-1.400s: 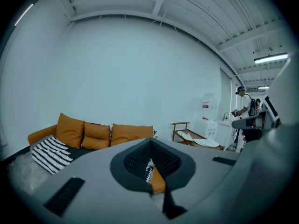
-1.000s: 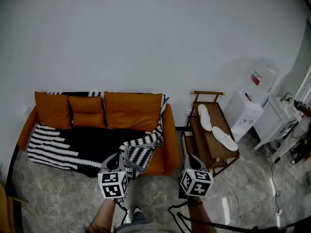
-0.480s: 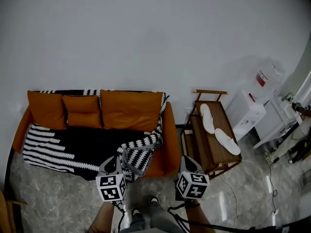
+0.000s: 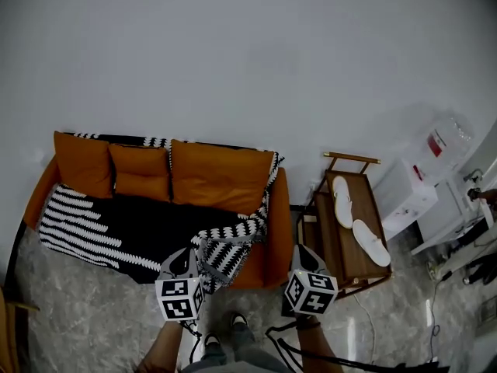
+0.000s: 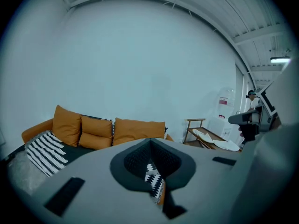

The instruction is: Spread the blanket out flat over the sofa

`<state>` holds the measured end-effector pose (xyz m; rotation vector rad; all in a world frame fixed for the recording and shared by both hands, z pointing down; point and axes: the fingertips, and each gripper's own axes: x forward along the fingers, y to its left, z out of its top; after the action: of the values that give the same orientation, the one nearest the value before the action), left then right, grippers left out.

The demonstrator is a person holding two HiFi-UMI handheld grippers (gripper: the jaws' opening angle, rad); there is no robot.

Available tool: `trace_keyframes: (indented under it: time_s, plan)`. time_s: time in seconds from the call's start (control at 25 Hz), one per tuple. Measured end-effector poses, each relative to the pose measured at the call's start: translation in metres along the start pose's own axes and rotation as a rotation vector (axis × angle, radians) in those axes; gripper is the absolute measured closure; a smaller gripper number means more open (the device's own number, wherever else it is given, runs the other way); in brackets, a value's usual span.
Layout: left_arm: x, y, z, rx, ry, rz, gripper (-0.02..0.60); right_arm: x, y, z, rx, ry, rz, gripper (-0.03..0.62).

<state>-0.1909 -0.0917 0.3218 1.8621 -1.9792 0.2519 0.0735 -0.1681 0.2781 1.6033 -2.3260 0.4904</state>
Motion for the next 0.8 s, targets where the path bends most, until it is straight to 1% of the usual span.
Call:
trace_keyframes:
  time_s: [0.12, 0.36, 0.6, 0.8]
  plan:
    - [0.006, 0.007, -0.004, -0.01, 0.011, 0.021, 0.586, 0.014, 0.0, -0.002, 0.004, 0.017, 0.016, 0.589]
    - [0.016, 0.031, -0.026, -0.043, 0.058, 0.081, 0.586, 0.045, 0.007, -0.024, -0.004, 0.081, 0.046, 0.589]
    - [0.034, 0.055, -0.067, -0.077, 0.12, 0.127, 0.586, 0.086, 0.019, -0.057, -0.027, 0.137, 0.085, 0.589]
    - [0.055, 0.067, -0.107, -0.11, 0.166, 0.146, 0.586, 0.118, 0.028, -0.101, -0.031, 0.209, 0.13, 0.589]
